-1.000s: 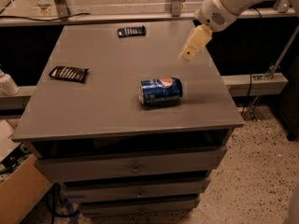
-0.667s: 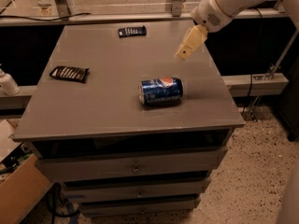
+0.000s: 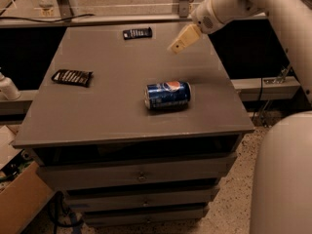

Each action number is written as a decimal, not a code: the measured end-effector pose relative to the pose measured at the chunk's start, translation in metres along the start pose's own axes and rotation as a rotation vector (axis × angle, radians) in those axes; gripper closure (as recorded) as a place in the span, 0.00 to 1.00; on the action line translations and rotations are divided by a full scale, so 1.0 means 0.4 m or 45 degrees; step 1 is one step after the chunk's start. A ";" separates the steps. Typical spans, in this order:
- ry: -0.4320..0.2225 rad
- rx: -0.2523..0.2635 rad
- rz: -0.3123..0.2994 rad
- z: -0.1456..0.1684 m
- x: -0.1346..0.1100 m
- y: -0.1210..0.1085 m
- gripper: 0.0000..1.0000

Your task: Move rxbar blueberry near pepsi can

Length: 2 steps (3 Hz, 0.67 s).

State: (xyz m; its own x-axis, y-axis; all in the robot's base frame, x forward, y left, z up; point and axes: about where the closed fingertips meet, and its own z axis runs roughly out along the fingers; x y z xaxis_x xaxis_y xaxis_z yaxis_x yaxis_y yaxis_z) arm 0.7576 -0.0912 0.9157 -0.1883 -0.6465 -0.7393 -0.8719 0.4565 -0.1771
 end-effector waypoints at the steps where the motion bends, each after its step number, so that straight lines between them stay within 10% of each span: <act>1: -0.073 0.032 0.088 0.094 -0.013 -0.068 0.00; 2: -0.109 0.062 0.122 0.170 -0.032 -0.122 0.00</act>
Offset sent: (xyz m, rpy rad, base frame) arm 0.1319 0.0338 -0.0240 0.1521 -0.0413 -0.1291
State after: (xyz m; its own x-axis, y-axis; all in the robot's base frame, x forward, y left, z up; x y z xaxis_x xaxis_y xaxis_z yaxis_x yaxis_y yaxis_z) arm 0.8331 -0.0638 0.8896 -0.2283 -0.5448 -0.8069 -0.8285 0.5440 -0.1329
